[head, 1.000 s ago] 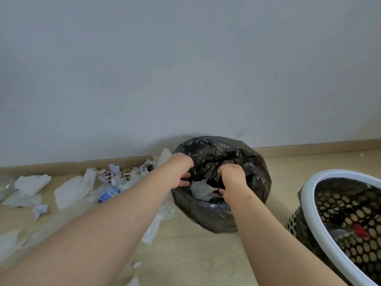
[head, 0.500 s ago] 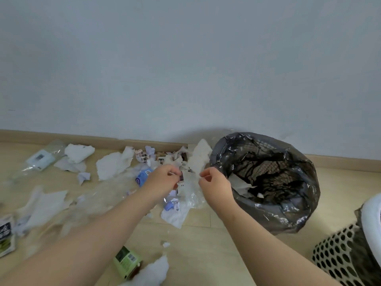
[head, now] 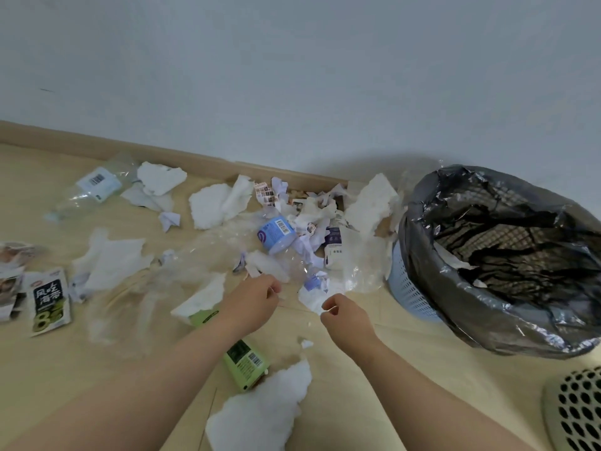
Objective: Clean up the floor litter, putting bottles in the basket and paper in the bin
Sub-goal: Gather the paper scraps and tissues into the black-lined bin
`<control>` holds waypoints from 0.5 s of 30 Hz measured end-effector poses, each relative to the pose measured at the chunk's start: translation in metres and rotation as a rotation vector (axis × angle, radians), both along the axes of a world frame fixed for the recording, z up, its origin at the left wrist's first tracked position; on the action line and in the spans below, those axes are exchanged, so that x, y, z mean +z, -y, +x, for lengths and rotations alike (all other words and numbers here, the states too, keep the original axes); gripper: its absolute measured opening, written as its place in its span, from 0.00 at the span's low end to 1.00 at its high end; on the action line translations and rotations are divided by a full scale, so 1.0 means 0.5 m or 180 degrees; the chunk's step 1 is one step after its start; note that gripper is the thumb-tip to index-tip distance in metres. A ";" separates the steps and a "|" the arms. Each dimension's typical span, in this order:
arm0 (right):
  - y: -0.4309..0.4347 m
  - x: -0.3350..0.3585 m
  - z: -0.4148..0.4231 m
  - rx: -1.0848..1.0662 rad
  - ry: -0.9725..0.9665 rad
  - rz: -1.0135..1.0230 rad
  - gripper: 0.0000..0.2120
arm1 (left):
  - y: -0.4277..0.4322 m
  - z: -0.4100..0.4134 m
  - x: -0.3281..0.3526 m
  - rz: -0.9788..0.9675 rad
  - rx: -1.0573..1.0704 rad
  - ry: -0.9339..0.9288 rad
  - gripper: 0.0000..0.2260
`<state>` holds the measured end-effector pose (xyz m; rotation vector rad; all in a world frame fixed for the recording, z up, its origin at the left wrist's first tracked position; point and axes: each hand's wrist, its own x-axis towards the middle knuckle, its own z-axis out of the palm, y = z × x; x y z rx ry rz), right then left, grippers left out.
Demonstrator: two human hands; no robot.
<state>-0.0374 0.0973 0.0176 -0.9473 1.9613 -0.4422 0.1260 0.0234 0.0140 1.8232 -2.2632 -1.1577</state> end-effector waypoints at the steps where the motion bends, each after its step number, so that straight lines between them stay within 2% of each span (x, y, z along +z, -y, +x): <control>1: -0.006 -0.009 0.007 0.0046 -0.0010 0.0055 0.12 | -0.006 0.006 -0.008 -0.0046 -0.0053 0.0049 0.10; 3: -0.022 -0.023 0.020 0.0205 -0.0037 0.0182 0.13 | -0.020 0.019 -0.019 -0.0179 -0.0307 0.0156 0.11; 6: -0.047 -0.042 0.049 0.0693 -0.0100 0.0379 0.18 | -0.046 0.053 -0.030 -0.0318 -0.1192 0.0458 0.16; 9: -0.058 -0.048 0.068 0.0905 -0.0108 0.0481 0.20 | -0.064 0.091 -0.029 -0.0131 -0.2030 0.1043 0.27; 12: -0.063 -0.049 0.072 0.0912 -0.0110 0.0526 0.20 | -0.068 0.120 -0.034 0.0026 -0.2379 0.1429 0.36; 15: -0.063 -0.048 0.067 0.0900 -0.0132 0.0555 0.20 | -0.066 0.138 -0.052 -0.0252 -0.2640 0.1851 0.33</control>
